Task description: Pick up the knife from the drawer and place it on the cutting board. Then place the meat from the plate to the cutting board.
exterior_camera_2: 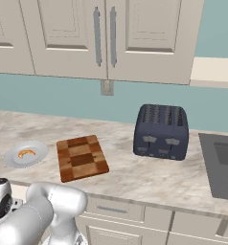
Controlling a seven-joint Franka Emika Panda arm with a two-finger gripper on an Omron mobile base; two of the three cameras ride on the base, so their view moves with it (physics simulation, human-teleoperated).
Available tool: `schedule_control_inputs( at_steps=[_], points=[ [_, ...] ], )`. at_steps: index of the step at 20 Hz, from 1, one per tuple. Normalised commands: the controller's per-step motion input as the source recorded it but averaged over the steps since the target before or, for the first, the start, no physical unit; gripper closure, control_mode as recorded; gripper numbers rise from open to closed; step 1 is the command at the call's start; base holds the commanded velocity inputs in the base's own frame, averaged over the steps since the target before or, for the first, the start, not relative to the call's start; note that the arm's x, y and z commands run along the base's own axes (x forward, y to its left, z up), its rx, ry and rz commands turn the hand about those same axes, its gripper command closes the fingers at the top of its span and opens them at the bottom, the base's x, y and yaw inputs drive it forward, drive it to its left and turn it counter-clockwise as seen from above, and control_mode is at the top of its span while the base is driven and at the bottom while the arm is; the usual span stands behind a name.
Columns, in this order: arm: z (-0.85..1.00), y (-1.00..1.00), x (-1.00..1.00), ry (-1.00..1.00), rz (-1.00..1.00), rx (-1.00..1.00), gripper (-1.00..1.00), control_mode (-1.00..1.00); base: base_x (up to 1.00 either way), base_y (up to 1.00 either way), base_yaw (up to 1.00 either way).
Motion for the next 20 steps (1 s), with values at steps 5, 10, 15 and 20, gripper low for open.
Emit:
schedule_control_inputs(
  at_steps=[5,10,15,20],
  points=[
    [0.42,0.01,-0.53,-0.03,0.06,0.0,1.0,-1.0,0.0,0.0,0.0],
    [0.83,0.07,-0.4,-0.05,0.05,0.0,1.0,-1.0,0.0,0.0,0.0],
    [0.99,-0.04,-0.37,-0.16,0.05,0.0,1.0,-1.0,0.0,0.0,0.0],
    [1.0,-0.14,-0.28,-0.16,0.02,0.0,1.0,-1.0,0.0,0.0,0.0]
  ],
)
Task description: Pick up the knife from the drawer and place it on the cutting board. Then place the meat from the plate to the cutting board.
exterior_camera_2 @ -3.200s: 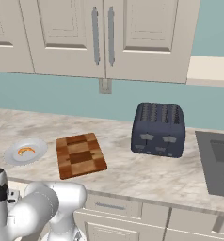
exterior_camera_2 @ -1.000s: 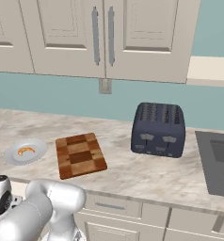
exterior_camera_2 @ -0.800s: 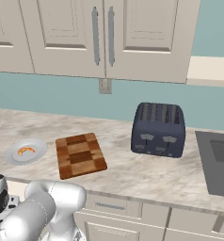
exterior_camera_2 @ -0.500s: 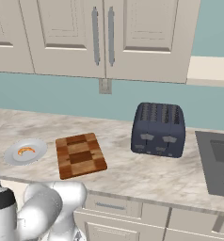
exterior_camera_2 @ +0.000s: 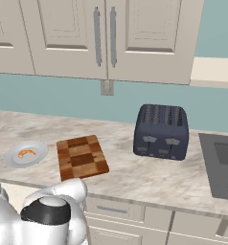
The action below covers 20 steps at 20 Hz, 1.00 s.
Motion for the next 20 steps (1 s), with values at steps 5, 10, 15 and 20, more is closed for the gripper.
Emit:
schedule_control_inputs(
  at_steps=[5,10,15,20],
  points=[
    [0.99,-0.3,0.1,-0.09,0.0,0.04,1.0,-1.0,0.0,0.0,0.0],
    [0.78,-0.37,0.34,-0.06,-0.03,0.08,1.0,-1.0,0.0,0.0,0.0],
    [0.69,-0.35,0.47,-0.03,-0.12,0.1,1.0,-1.0,0.0,0.0,0.0],
    [0.54,-0.33,0.74,0.0,-0.2,0.1,1.0,-1.0,0.0,0.0,0.0]
  ],
)
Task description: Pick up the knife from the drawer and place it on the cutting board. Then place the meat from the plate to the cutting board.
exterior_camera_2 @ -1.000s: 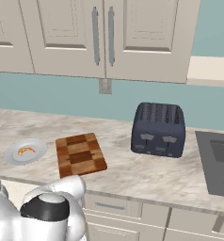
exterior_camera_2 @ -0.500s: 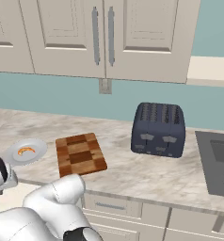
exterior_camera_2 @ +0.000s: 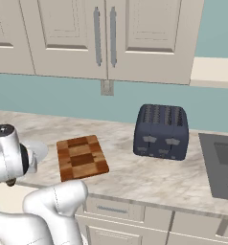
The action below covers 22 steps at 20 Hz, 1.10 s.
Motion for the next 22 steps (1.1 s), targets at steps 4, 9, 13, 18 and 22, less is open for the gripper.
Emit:
schedule_control_inputs(
  at_steps=[4,9,13,18,22],
  points=[
    [0.39,-0.22,0.95,0.0,-0.27,0.09,1.0,-1.0,0.0,0.0,0.0],
    [0.34,-0.23,0.88,0.0,-0.29,0.09,1.0,-1.0,0.0,0.0,0.0],
    [0.2,-0.26,0.73,0.0,-0.29,0.07,1.0,-1.0,0.0,0.0,0.0],
    [-0.05,-0.06,0.41,-0.02,-0.24,0.01,1.0,-1.0,0.0,0.0,0.0],
    [-0.08,-0.41,0.04,0.0,-0.07,0.02,1.0,-1.0,0.0,0.0,0.0]
  ],
)
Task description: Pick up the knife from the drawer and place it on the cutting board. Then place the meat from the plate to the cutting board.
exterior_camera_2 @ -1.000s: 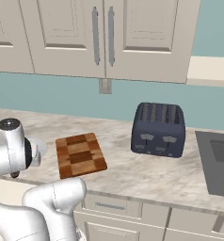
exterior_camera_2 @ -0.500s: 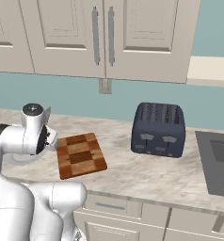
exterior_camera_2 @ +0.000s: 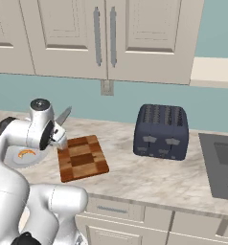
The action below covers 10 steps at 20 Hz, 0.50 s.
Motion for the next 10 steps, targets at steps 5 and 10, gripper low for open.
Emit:
schedule_control_inputs(
  at_steps=[5,10],
  points=[
    [-0.03,-0.65,0.18,0.02,-0.1,0.14,1.0,-1.0,0.0,0.0,0.0],
    [-0.23,-0.57,0.22,0.06,-0.1,0.14,1.0,-1.0,0.0,0.0,0.0]
  ],
)
